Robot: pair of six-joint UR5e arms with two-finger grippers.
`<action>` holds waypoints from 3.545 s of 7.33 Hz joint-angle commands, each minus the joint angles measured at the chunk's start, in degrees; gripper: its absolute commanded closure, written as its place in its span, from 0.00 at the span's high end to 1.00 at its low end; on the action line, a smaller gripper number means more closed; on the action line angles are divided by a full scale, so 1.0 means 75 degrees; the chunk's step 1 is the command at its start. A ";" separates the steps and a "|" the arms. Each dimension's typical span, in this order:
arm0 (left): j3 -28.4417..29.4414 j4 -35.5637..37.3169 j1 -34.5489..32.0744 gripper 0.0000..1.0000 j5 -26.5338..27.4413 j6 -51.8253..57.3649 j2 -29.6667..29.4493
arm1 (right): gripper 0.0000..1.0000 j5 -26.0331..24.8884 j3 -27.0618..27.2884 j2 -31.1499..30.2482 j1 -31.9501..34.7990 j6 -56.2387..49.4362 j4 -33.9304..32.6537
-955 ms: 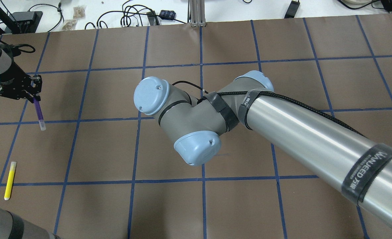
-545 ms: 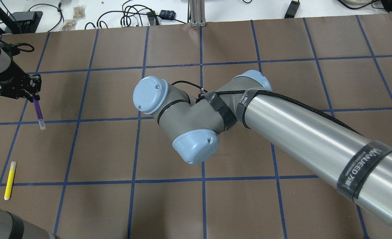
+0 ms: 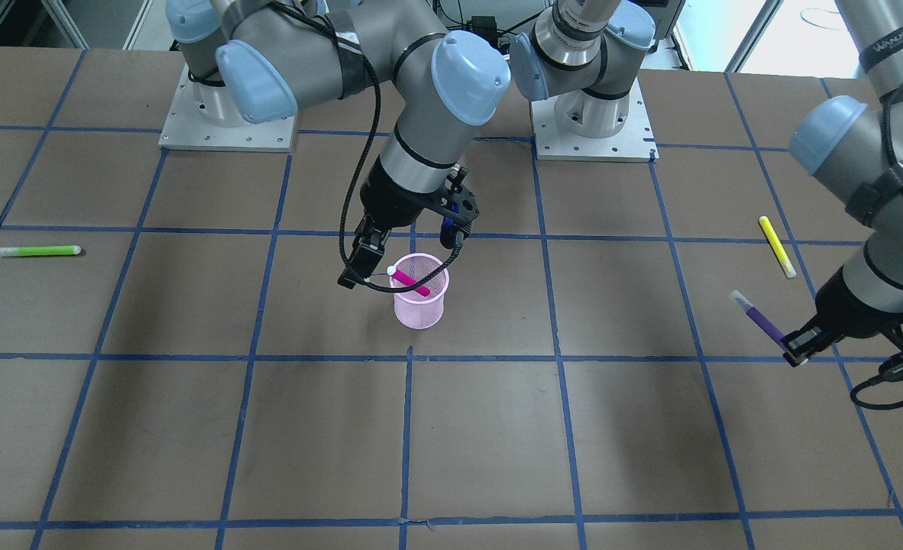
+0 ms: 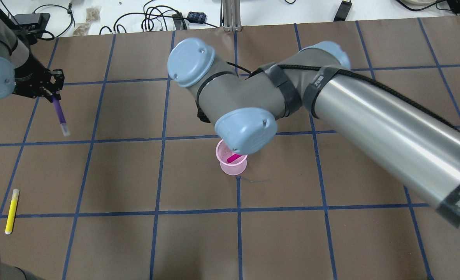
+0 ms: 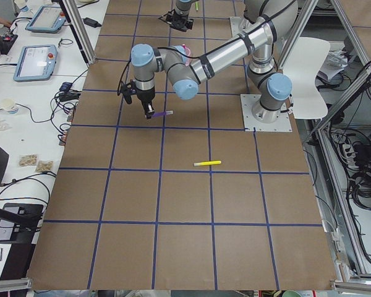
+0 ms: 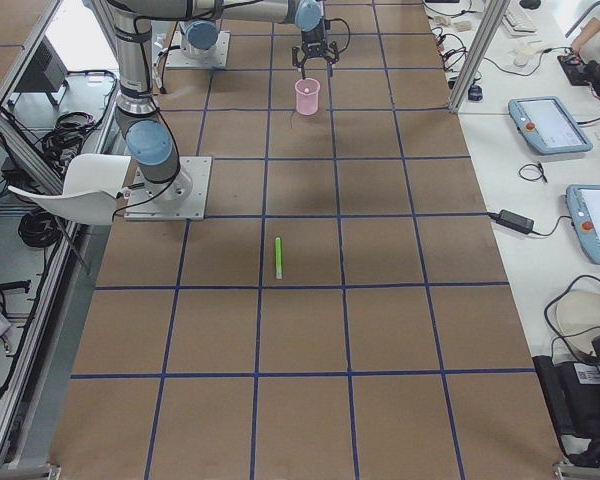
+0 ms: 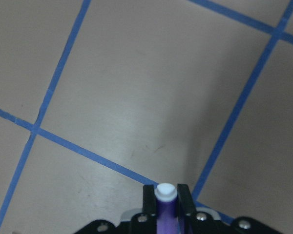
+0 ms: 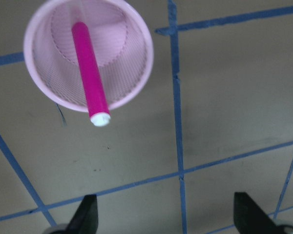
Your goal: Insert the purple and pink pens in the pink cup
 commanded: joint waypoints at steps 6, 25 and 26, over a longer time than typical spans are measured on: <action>-0.0303 0.1506 -0.4550 0.00 0.1059 -0.4102 0.0234 | 0.96 0.2180 -0.0590 -0.1547 -0.3114 0.0340 0.1206; -0.1313 0.2037 -0.6091 1.00 0.1286 -0.6266 0.0151 | 1.00 0.3347 0.0172 -0.2380 -0.3341 0.6306 0.0656; -0.1150 0.1979 -0.5929 1.00 0.1124 -0.5545 0.0303 | 1.00 0.3358 0.0172 -0.2380 -0.3329 0.6306 0.0656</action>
